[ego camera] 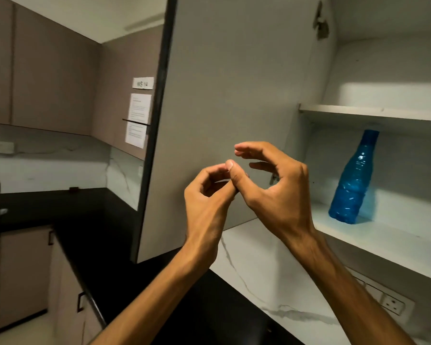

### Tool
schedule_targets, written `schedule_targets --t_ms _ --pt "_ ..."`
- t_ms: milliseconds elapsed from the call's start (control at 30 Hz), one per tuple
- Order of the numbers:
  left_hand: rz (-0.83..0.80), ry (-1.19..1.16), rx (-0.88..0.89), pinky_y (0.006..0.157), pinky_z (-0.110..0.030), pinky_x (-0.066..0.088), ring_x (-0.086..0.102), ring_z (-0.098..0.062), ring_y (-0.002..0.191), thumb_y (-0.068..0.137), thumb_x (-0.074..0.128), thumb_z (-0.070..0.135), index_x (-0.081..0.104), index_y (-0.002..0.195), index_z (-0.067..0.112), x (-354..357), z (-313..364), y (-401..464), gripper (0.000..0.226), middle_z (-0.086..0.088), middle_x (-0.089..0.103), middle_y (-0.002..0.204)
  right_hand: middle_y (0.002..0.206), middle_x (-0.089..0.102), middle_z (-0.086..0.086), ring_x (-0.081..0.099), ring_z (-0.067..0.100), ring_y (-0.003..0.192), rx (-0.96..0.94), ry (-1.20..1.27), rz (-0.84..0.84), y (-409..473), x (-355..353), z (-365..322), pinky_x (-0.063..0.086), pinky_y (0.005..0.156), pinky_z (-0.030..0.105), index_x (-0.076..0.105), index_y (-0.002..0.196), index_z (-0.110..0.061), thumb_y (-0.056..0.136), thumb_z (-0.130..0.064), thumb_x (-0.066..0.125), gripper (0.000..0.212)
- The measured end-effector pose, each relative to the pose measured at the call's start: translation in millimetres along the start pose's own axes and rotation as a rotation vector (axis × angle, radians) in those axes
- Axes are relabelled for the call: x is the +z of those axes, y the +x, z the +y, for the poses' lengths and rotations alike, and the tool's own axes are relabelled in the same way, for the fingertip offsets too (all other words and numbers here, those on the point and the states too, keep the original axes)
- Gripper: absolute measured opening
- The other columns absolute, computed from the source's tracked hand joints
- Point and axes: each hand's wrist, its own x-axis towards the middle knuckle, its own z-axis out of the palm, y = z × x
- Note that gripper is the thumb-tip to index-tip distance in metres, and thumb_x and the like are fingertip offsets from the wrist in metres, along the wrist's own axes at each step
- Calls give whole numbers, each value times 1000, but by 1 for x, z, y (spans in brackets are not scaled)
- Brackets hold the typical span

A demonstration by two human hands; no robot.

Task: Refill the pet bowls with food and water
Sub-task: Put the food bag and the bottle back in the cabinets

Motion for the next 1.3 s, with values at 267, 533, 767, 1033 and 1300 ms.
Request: schedule_targets --t_ms 267,533,767,1033,1300 --pt "112 64 179 76 -24 59 73 -23 101 96 70 13 70 114 9 -47 39 -18 19 -9 75 103 120 75 -6 69 5 111 -118 119 -28 3 39 -44 59 92 25 74 121 -15 90 -39 75 39" --pt "310 287 380 87 -35 60 71 -22 101 88 70 21 69 109 13 -84 50 -11 23 -5 73 104 117 73 1 67 9 107 -204 101 7 7 73 -65 58 92 26 73 121 -12 86 -36 81 43" --pt "319 259 241 90 -29 58 70 -15 105 94 70 10 69 115 16 -89 35 -3 21 -5 73 109 124 63 4 61 13 113 -177 1 5 9 91 -52 57 91 27 69 128 -14 82 -42 79 55" --pt "367 296 218 86 -25 59 69 -14 101 94 68 4 68 116 8 -81 35 -9 23 -5 72 108 127 61 6 59 13 115 -162 -21 33 4 88 -50 59 91 28 67 130 -14 80 -42 80 58" --pt "350 255 224 87 -32 59 70 -15 99 91 70 3 69 112 8 -51 38 -36 22 -7 71 106 125 63 4 60 10 113 -142 -28 53 -9 46 -61 56 92 20 66 126 -12 82 -37 79 53"
